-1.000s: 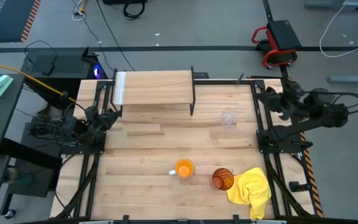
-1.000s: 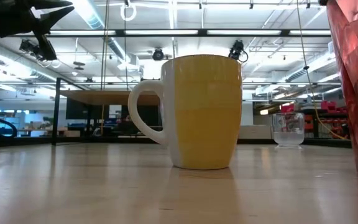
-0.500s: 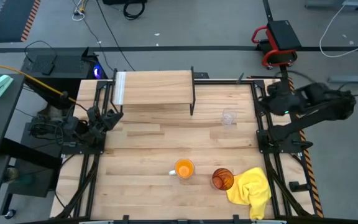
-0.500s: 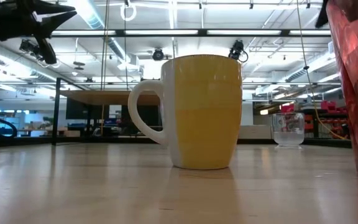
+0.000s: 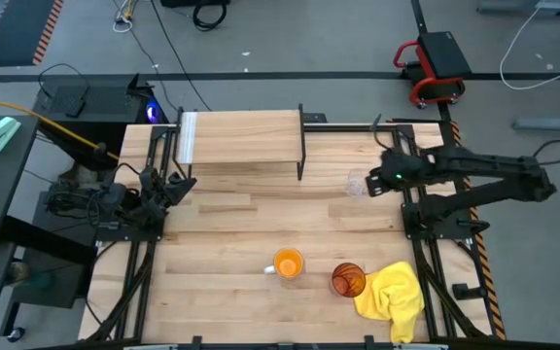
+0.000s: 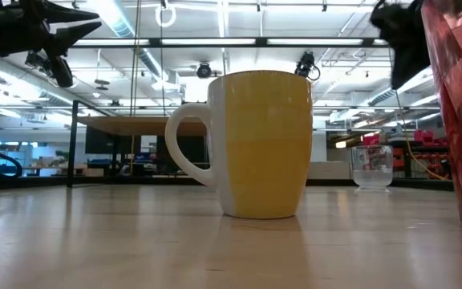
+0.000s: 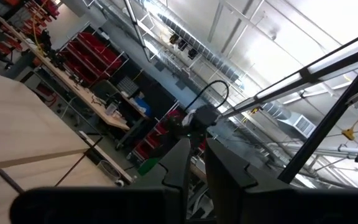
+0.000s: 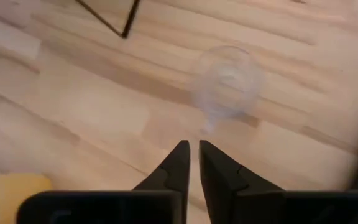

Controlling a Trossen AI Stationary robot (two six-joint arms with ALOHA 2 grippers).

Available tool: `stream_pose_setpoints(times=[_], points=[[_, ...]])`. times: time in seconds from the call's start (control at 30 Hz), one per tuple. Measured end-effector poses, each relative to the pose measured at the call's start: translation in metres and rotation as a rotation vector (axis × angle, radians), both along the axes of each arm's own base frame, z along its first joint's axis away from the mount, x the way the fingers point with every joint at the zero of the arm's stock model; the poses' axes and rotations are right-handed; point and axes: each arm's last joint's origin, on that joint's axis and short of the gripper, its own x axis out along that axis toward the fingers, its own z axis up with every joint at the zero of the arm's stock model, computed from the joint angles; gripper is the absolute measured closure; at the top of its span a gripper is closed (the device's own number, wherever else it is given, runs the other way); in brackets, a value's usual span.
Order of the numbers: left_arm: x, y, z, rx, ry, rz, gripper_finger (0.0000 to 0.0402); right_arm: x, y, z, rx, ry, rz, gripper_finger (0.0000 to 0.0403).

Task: Stack small to large cups/mugs on shelf
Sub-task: Put the transparent mug on the shelf

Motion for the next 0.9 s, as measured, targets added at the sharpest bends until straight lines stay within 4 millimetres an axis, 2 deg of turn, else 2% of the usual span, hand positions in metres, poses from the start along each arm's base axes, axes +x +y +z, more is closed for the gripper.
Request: stream_pose_setpoints(times=[0.37,0.47,0.63,0.9], points=[[0.001,-0.001,-0.001,0.020,0.010,-0.038,0.0320,0.013,-0.054,-0.032,0.033,0.218,-0.162,0.0283],[0.001,-0.001,-0.002,0.021,0.020,-0.039,0.0315,0.020,-0.065,-0.042,0.073,0.277,-0.147,0.0274],[0.002,-0.002,-0.004,0.008,0.040,-0.046,0.0310,0.030,-0.073,-0.055,0.101,0.351,-0.105,0.0270],[0.003,-0.002,-0.006,0.009,0.061,-0.048,0.0313,0.042,-0.079,-0.065,0.110,0.340,-0.063,0.0274]])
